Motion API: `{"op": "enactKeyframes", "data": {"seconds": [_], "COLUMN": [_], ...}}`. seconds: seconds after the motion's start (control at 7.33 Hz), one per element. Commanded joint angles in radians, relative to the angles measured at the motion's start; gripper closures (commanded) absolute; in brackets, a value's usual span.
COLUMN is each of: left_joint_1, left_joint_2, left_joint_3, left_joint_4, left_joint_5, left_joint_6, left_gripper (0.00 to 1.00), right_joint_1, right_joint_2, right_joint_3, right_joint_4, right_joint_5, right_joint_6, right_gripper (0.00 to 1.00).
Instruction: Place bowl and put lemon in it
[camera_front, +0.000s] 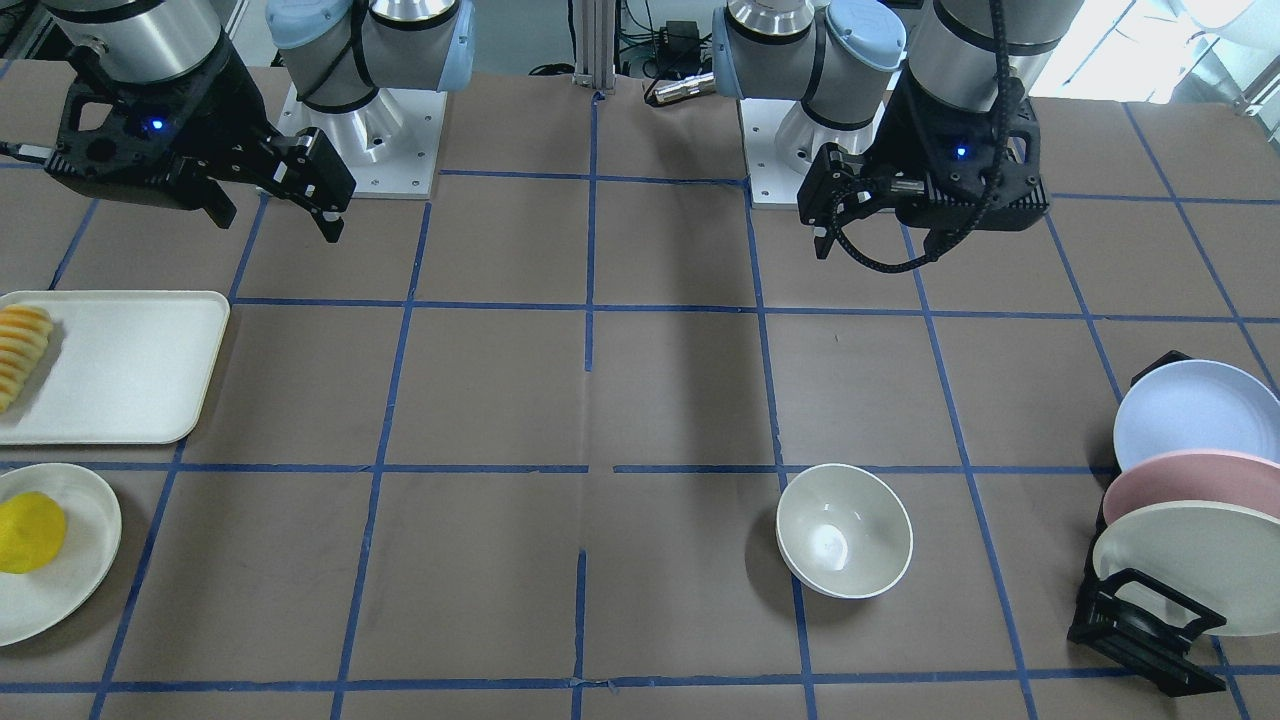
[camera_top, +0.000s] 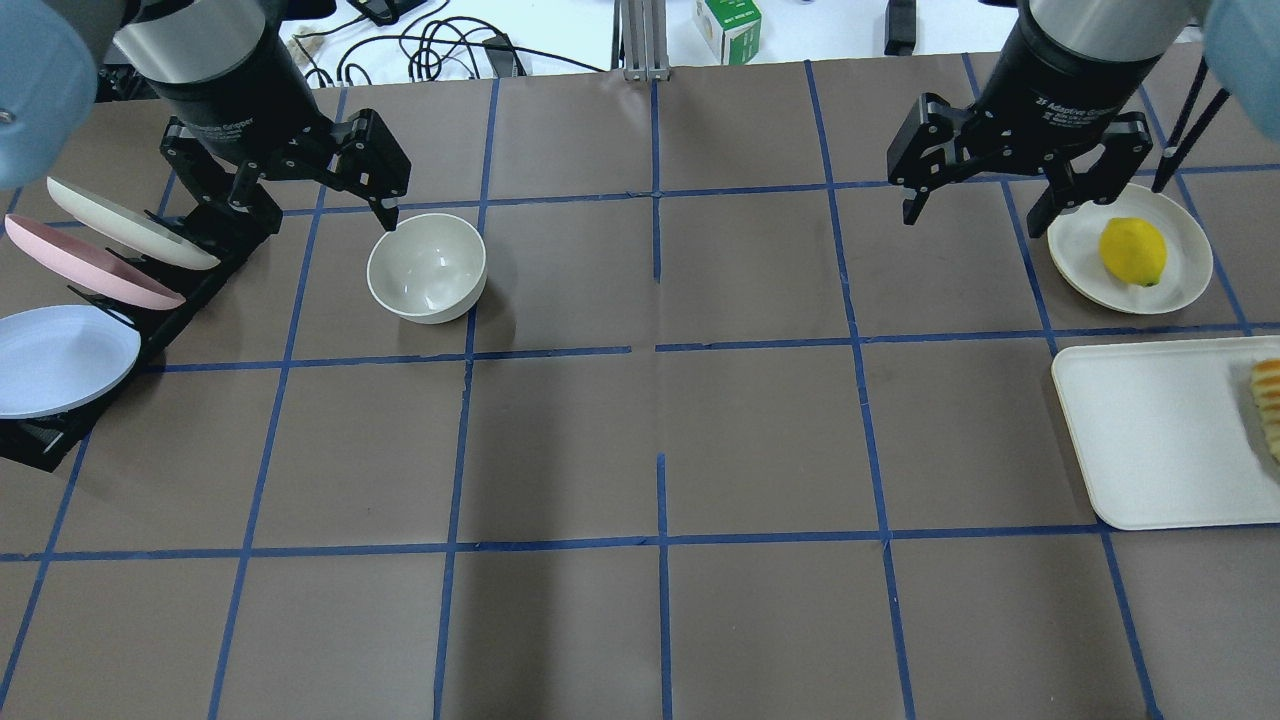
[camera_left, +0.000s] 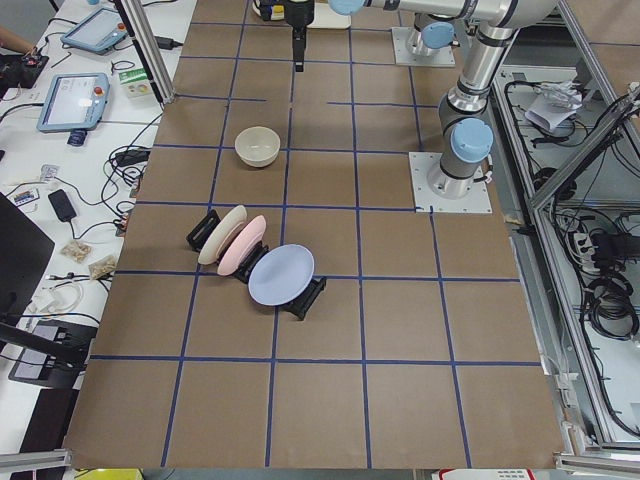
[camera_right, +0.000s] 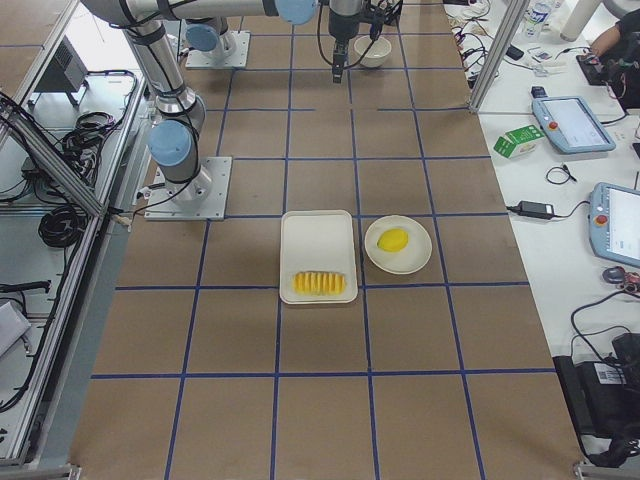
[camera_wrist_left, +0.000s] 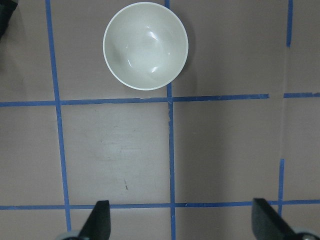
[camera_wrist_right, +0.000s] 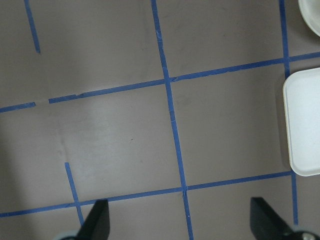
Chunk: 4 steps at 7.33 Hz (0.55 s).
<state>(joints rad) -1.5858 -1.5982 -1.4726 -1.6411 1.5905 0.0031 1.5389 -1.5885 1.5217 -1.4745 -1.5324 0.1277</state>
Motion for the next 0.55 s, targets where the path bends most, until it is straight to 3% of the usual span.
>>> {"op": "enactKeyframes", "data": {"seconds": [0.0, 0.41], "left_joint_1": [0.000, 0.024], "left_joint_2": [-0.002, -0.028], "left_joint_3": [0.000, 0.020], "left_joint_4": [0.000, 0.010], "left_joint_5": [-0.004, -0.001], "left_joint_6": [-0.002, 0.012], "left_gripper": [0.00, 0.00], "right_joint_1": [0.000, -0.008], "right_joint_2": [-0.001, 0.001], "right_joint_3": [0.000, 0.000], "right_joint_4": [0.000, -0.006], "right_joint_5": [0.001, 0.002], "right_joint_6": [0.003, -0.011], "right_gripper": [0.00, 0.00]}}
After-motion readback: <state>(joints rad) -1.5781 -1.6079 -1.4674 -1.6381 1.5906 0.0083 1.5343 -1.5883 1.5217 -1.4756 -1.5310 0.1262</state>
